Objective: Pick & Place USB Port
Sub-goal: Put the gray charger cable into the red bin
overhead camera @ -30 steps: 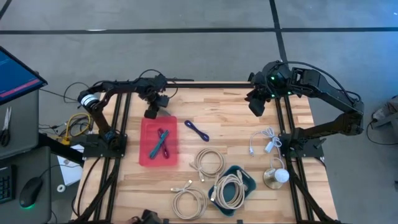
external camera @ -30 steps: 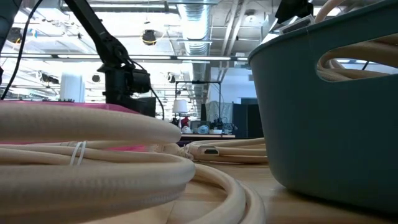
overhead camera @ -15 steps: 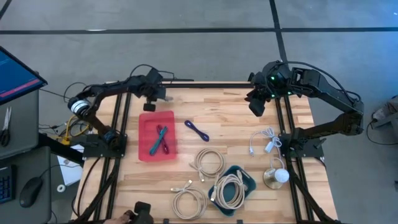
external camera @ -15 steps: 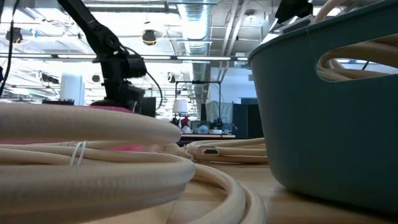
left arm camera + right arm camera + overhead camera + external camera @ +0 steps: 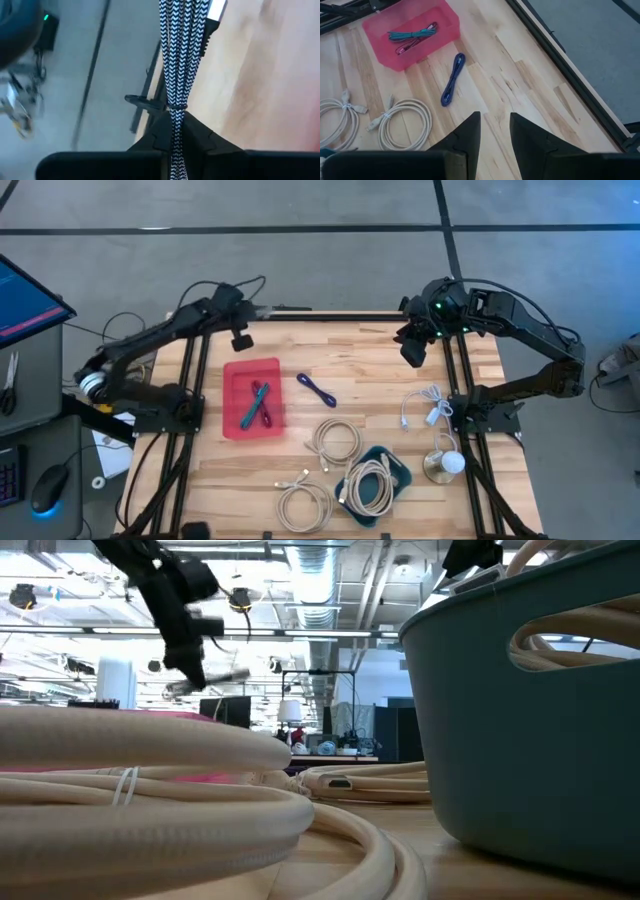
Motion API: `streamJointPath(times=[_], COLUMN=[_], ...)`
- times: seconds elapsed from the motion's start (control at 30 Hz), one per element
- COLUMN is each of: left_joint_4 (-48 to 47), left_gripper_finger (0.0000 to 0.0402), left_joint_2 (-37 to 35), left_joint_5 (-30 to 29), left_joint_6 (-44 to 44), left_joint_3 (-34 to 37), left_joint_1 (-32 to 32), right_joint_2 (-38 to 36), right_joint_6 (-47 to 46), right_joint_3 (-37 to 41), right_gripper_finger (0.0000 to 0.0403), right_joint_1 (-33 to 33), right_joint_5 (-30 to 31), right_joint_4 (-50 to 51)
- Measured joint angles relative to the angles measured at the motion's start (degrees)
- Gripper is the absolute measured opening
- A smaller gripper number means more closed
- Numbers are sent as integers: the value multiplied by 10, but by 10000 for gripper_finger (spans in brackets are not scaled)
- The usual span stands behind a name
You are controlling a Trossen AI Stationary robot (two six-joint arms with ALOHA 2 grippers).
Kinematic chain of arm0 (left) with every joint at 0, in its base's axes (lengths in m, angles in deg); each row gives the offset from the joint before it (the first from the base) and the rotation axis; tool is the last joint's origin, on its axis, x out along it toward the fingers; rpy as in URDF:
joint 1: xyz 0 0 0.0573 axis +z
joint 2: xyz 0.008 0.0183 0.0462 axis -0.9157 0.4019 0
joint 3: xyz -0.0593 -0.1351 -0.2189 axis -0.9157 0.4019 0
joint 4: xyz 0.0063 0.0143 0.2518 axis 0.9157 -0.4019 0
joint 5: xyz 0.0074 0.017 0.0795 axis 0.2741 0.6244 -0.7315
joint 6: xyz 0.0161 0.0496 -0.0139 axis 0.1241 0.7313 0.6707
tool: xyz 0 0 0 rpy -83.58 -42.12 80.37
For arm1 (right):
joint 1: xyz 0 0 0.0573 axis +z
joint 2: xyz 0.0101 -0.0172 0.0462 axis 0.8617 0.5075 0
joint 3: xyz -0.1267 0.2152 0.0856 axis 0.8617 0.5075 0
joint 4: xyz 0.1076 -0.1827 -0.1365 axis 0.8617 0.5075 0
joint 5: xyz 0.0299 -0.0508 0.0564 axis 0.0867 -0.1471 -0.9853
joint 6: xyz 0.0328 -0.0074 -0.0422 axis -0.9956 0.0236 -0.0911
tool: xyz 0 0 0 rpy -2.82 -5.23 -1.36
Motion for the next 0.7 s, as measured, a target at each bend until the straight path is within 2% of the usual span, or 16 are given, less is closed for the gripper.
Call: streamJointPath(times=[0.07, 0.13, 0.27, 0.47, 0.57, 0.7], left_joint_4=[-19, -47, -112, -160, -176, -181], left_gripper_finger=[17, 17, 17, 17, 17, 17], left_joint_2=[-41, -77, -118, -117, -107, -102], left_joint_5=[1, -7, -32, -8, -7, -8], left_joint_6=[-60, -81, -164, -422, -497, -606], left_joint_3=[0, -8, -64, -176, -215, -226], left_joint_1=[-12, -33, -92, -163, -198, -236], right_joint_2=[0, 0, 0, 0, 0, 0], right_joint_6=[0, 0, 14, 15, 15, 14], right_joint_3=[0, 0, 0, 0, 0, 0], right_gripper_finger=[98, 98, 98, 98, 98, 98], right_joint_1=[0, 0, 0, 0, 0, 0], right_joint_5=[0, 0, 0, 0, 0, 1], right_joint_4=[0, 0, 0, -5, -5, -5])
